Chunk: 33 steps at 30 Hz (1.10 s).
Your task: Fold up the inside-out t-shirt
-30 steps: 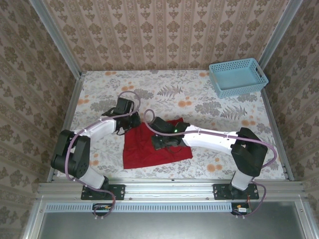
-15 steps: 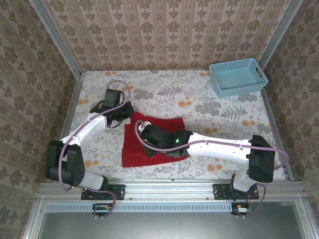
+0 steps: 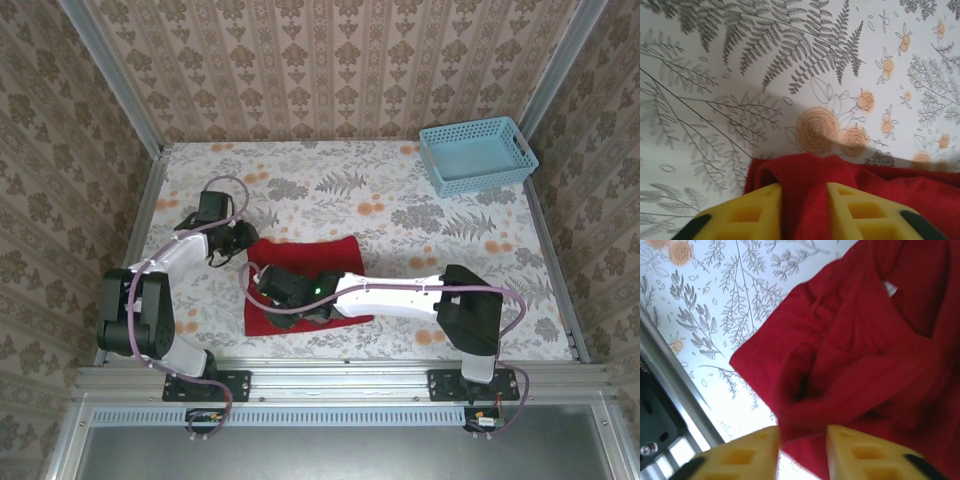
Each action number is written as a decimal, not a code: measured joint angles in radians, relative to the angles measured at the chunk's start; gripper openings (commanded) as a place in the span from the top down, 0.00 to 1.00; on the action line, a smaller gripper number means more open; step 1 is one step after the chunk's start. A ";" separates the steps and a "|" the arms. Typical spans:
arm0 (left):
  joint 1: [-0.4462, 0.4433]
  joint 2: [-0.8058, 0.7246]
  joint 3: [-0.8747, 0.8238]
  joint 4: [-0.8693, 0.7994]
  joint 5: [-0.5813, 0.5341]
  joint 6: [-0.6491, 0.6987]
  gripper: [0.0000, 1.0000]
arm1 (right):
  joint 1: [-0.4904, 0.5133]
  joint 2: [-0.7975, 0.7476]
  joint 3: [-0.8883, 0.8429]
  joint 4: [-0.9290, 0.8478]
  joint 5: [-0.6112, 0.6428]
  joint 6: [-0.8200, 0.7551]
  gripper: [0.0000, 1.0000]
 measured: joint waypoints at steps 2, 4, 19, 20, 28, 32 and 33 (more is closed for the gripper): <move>0.020 -0.003 0.000 -0.009 -0.015 0.003 0.55 | 0.002 -0.011 0.000 -0.005 -0.001 -0.004 0.48; 0.031 -0.025 -0.003 -0.037 -0.056 0.005 0.52 | 0.000 -0.042 -0.003 -0.013 0.007 -0.013 0.46; -0.263 -0.360 -0.242 -0.144 -0.211 -0.092 0.62 | -0.403 -0.098 -0.105 -0.011 0.009 0.050 0.45; -0.277 -0.348 -0.258 -0.143 -0.214 -0.105 0.64 | -0.414 -0.063 -0.103 -0.012 0.003 0.061 0.45; -0.316 -0.177 -0.288 -0.056 -0.208 -0.142 0.84 | -0.468 0.016 -0.172 -0.016 0.008 0.166 0.48; -0.303 -0.105 -0.250 0.005 -0.198 -0.120 0.90 | -0.473 -0.056 -0.313 0.057 0.003 0.269 0.51; -0.296 -0.078 -0.230 0.020 -0.190 -0.111 0.91 | -0.470 -0.082 -0.348 0.074 -0.001 0.298 0.51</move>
